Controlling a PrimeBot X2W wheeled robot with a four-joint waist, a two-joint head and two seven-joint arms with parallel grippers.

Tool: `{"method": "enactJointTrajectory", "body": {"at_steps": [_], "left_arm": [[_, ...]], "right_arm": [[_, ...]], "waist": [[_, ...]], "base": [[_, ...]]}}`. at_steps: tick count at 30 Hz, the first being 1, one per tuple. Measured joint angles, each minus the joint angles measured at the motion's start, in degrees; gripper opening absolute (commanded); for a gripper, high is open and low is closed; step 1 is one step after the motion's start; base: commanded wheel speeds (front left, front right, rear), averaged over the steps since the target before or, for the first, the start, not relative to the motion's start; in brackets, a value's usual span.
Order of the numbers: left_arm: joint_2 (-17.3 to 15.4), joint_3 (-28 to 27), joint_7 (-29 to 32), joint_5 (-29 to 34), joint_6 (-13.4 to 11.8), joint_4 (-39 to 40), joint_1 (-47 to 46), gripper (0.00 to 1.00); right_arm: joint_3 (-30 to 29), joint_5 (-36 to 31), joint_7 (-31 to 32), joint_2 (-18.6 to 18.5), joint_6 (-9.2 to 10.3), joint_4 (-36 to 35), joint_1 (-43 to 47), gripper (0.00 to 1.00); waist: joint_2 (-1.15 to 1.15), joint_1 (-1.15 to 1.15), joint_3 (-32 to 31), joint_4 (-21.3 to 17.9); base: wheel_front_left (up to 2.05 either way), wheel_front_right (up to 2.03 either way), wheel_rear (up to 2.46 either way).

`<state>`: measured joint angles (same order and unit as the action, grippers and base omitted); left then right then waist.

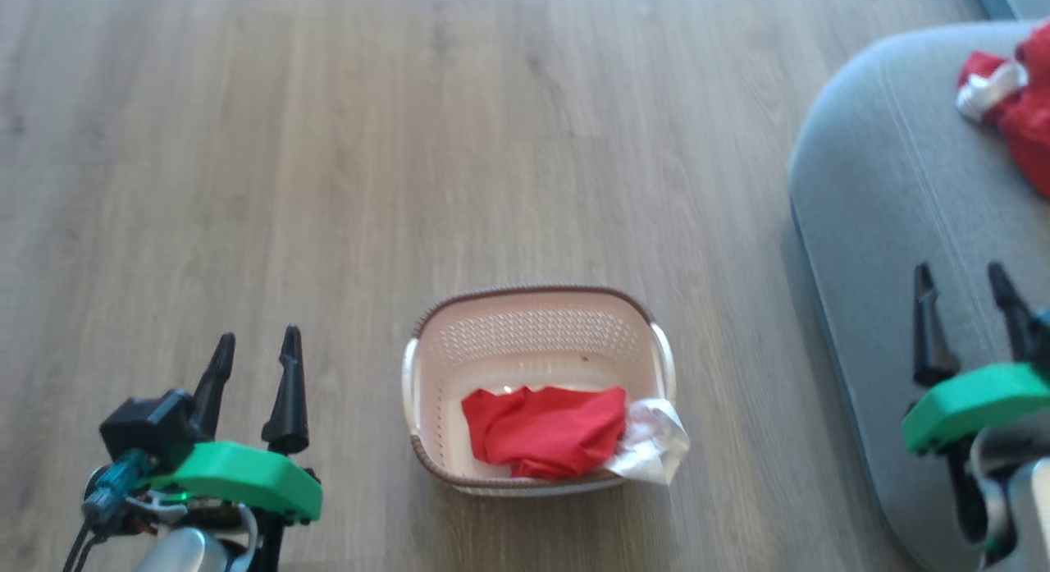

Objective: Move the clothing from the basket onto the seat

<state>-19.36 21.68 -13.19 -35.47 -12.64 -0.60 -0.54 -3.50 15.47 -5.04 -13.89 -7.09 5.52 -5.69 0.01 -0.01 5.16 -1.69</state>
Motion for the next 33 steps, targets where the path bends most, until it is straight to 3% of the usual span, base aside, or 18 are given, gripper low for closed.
{"method": "enactJointTrajectory", "body": {"at_steps": [7, 12, 18, 27, 33], "left_arm": [[-0.63, -1.69, -0.56, 0.02, 0.01, -1.41, 1.81, 1.0], [-0.96, -2.32, -0.59, 0.02, 0.11, -2.83, 3.85, 1.0], [-0.99, -3.85, -1.07, 0.02, 0.52, -3.2, 5.16, 1.0], [-0.98, -3.79, -1.1, 1.26, 1.11, -2.14, 4.33, 1.0], [-0.34, -1.68, -1.0, 2.86, 2.22, -1.82, -2.49, 1.0]], "right_arm": [[2.08, -5.92, -2.99, 3.19, 0.0, -2.31, 5.87, 1.0], [3.69, -7.19, -5.32, 5.93, 0.0, 0.11, 7.42, 1.0], [3.65, -8.04, -7.06, 6.66, 0.0, 2.41, 8.48, 1.0], [2.64, -8.45, -8.2, 6.72, 0.0, 1.77, 7.45, 1.0], [1.22, -8.45, -8.75, 6.6, 0.0, -1.42, 2.38, 1.0]], "waist": [[0.0, 0.0, -3.63, 3.26], [0.0, 0.0, -5.08, 3.96], [0.0, 0.0, -5.27, 3.83], [0.0, 0.0, -1.69, 3.55], [0.0, 0.0, 4.41, 3.15]], "base": [[0.0, 0.0, 0.0], [0.0, 0.0, 0.0], [0.0, 0.0, 0.0], [0.0, 0.0, 0.0], [0.0, 0.0, 0.0]]}}
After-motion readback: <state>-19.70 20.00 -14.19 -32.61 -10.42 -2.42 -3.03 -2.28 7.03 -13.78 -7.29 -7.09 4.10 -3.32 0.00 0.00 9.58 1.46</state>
